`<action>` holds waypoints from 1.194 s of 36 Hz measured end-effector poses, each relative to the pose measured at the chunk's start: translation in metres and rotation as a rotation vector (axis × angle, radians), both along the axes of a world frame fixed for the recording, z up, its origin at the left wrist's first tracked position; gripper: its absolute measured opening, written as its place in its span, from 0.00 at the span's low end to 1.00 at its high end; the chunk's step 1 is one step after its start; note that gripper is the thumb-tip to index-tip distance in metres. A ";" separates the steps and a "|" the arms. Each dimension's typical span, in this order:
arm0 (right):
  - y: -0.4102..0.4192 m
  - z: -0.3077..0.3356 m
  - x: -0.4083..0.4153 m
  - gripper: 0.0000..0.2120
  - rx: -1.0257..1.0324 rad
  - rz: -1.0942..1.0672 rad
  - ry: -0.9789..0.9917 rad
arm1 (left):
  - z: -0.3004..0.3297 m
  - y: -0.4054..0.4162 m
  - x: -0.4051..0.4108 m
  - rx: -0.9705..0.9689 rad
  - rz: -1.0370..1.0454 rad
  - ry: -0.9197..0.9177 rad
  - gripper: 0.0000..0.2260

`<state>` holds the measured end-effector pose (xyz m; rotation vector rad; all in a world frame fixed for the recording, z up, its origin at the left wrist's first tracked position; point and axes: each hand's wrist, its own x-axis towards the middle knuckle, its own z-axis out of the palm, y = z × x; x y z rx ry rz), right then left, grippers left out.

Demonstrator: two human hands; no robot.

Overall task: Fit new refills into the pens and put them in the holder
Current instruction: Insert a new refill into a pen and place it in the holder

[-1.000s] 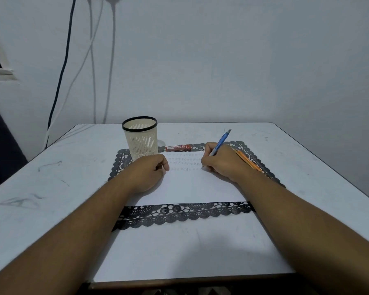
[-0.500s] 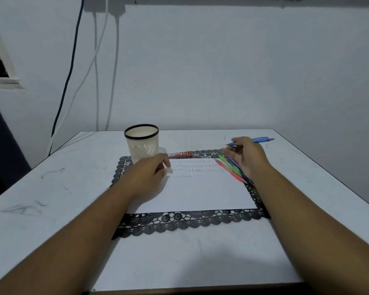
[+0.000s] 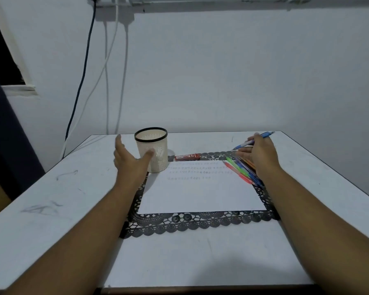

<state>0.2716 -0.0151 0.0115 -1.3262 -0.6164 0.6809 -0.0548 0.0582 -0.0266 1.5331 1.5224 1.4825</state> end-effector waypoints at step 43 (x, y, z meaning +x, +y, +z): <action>0.089 0.046 -0.190 0.23 -0.019 0.279 -1.352 | -0.013 0.013 -0.003 -0.014 -0.197 0.061 0.51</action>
